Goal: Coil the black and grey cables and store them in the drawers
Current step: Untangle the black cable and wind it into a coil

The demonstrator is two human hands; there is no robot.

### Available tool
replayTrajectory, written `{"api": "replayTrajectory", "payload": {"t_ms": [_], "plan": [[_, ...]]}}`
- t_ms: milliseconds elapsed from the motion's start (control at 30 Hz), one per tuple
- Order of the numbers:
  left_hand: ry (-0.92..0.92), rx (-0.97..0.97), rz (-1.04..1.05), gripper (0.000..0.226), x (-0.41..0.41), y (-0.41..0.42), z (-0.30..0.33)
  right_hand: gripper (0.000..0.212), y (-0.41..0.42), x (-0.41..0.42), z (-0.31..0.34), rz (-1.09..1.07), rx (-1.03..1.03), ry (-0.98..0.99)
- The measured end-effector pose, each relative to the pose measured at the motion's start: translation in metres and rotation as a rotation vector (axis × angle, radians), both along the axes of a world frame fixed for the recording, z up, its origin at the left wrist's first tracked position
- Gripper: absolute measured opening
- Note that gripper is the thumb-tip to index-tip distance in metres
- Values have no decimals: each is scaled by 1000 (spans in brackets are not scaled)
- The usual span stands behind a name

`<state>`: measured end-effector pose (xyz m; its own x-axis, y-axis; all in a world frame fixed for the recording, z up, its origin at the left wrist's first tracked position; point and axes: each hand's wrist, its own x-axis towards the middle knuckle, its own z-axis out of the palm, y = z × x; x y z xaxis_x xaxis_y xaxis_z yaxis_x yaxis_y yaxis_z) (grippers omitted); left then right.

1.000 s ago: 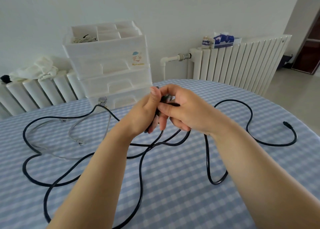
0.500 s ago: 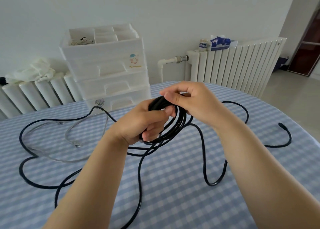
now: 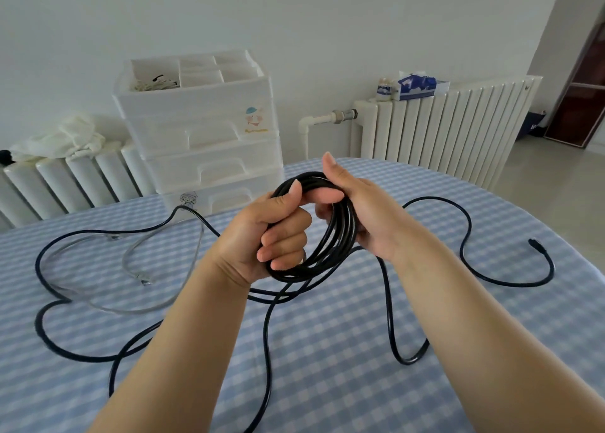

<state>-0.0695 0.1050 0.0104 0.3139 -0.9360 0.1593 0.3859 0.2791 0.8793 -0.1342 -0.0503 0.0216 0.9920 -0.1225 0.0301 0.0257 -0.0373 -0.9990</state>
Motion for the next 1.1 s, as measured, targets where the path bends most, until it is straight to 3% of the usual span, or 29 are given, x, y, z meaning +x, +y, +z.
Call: {"api": "replayTrajectory", "payload": {"t_ms": [100, 167, 367, 467, 533, 667, 733, 867, 1100], "plan": [[132, -105, 55, 36, 3, 0, 1, 49, 3, 8, -5, 6, 166, -3], [221, -185, 146, 38, 3, -2, 2, 49, 8, 12, -9, -40, 168, -13], [288, -341, 439, 30, 10, 11, 13, 56, 27, 17, -30, -36, -177, 81], [319, -377, 546, 30, 14, 18, 17, 35, 32, 20, -37, -25, -87, 170], [311, -373, 602, 32, 16, 18, 16, 23, 35, 22, -40, -81, -136, 205], [200, -304, 686, 31, 21, 11, 5, 15, 39, 17, -38, -22, -653, 198], [147, -282, 721, 31, 26, 10, -2, 23, 45, 10, -35, 70, -784, 183], [20, -186, 781, 31, 32, 11, -6, 37, 50, 5, -25, 128, -842, 196], [-367, 20, 996, 30, 24, 5, -5, 36, 50, 1, -19, 104, -778, 198]]}}
